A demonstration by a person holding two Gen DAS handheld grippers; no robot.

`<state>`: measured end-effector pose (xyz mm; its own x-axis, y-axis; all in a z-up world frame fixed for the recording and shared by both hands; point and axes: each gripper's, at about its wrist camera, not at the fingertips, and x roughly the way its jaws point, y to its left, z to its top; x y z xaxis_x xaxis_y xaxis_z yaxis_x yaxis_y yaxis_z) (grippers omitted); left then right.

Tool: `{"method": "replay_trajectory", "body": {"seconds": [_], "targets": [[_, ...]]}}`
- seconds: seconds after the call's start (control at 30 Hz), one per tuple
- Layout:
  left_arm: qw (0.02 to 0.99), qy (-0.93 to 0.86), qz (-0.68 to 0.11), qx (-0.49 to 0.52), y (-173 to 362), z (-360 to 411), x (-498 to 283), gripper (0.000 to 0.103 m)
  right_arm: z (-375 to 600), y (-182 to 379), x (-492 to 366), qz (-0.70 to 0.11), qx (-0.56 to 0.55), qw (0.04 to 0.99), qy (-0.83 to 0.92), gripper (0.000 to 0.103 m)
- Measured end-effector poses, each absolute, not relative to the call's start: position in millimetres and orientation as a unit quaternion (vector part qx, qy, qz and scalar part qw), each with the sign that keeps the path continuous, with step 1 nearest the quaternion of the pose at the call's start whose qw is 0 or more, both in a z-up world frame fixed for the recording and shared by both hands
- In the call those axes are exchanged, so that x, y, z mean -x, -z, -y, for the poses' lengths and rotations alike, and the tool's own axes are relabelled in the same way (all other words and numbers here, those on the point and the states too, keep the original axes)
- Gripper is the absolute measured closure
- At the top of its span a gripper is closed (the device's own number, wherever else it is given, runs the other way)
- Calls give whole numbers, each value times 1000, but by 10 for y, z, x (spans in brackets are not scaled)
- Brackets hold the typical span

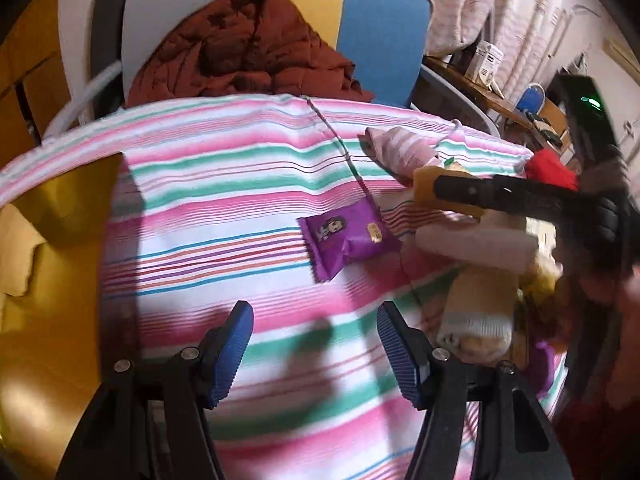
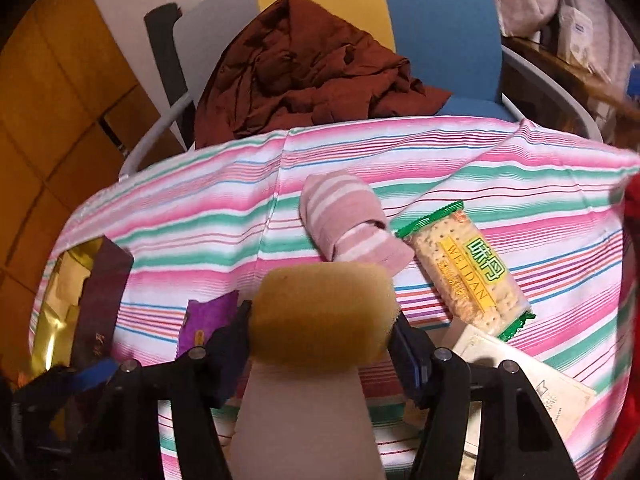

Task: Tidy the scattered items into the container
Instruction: 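Grasp the purple candy packet with the left gripper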

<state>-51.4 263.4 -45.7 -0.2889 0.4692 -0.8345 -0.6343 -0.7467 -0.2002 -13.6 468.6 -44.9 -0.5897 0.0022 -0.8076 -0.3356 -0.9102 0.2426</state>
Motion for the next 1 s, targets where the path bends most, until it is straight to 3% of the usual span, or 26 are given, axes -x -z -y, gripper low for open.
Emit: {"method": "replay_trajectory", "body": {"seconds": [0.27,0.57,0.83,1.0], "targets": [[347,-783,-22,516,533,-2937,794,38,-4743,420,141,-217,433,95,-870,40],[348,-781,-29,518,666,-3215,923,40,-4799,417,126,-237,425,93,-869,40],[363,-797,-100,473,715,-3297,773,42,-4775,435,152,-234,428,91,-868,40],[371,-791,-49,483,732,-3152,848,45,-4761,432,145,-234,425,88,-870,40]]}}
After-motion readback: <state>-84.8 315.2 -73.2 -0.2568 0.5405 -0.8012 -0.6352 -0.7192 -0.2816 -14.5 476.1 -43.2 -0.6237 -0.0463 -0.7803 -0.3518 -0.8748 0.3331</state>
